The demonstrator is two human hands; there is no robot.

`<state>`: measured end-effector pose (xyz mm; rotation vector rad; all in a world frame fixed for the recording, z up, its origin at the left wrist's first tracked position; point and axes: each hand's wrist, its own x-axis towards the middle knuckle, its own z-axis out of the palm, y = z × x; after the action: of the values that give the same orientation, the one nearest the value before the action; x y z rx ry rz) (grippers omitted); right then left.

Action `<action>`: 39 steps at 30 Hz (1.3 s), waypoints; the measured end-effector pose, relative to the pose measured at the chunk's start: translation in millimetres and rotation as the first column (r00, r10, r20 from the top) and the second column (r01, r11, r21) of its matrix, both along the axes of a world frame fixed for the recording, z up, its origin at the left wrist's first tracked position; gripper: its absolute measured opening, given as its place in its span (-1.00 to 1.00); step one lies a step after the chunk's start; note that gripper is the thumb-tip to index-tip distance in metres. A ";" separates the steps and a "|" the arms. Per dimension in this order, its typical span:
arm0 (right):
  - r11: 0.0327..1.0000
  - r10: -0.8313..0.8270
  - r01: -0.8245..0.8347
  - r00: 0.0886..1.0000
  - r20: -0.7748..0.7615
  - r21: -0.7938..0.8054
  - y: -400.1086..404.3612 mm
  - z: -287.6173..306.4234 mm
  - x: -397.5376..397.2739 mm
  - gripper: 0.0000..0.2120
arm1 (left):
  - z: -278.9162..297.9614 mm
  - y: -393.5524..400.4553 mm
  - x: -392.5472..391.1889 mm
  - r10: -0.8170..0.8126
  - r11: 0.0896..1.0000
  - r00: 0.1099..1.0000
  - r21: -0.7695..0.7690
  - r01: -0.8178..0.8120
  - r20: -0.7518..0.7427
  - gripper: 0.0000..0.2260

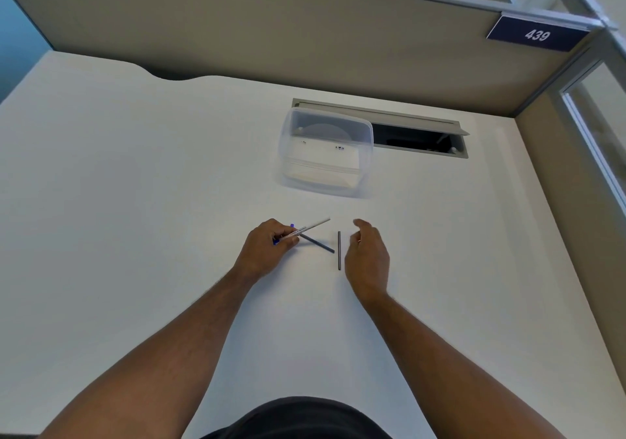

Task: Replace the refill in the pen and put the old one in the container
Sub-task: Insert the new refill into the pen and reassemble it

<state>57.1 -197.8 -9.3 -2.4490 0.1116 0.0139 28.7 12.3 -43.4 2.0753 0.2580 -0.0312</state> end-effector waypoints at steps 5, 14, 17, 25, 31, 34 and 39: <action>0.996 -0.013 -0.005 0.981 -0.196 -0.088 -2.4 -2.0 8.7 -0.84 | 1.4 -0.1 1.2 -0.014 1.000 1.000 0.012 0.015 -0.006 -0.86; 0.992 -0.043 -0.005 0.922 -0.384 -0.124 0.3 -2.4 9.9 -0.86 | 3.3 -0.2 0.4 -0.006 1.000 1.000 0.005 0.006 -0.017 -0.86; 0.988 -0.022 -0.050 0.897 -0.442 -0.149 0.1 -0.1 7.0 -0.82 | 2.7 -0.9 0.5 -0.011 1.000 1.000 0.017 0.011 -0.018 -0.87; 0.971 -0.009 -0.099 0.896 -0.445 -0.218 2.0 -2.9 -0.8 -0.78 | 5.6 -0.6 -0.6 -0.019 0.999 1.000 0.037 0.019 -0.017 -0.87; 0.980 -0.039 -0.045 0.910 -0.412 -0.193 2.4 -0.7 -2.2 -0.81 | 7.3 -0.6 -0.9 -0.034 0.998 0.999 0.049 0.034 -0.003 -0.87; 0.992 -0.061 0.018 0.935 -0.349 -0.124 1.2 5.0 -0.9 -0.87 | 6.9 -0.7 -0.6 -0.036 0.998 0.999 0.051 0.036 -0.004 -0.87; 0.980 -0.087 0.111 0.986 -0.144 0.162 -0.7 20.8 4.2 -0.92 | 4.2 0.8 0.2 -0.033 0.999 0.999 0.011 0.033 -0.004 -0.84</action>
<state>61.4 -198.6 11.5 -2.2678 0.2818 0.1417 28.9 13.1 -39.2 2.0910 0.2272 -0.0540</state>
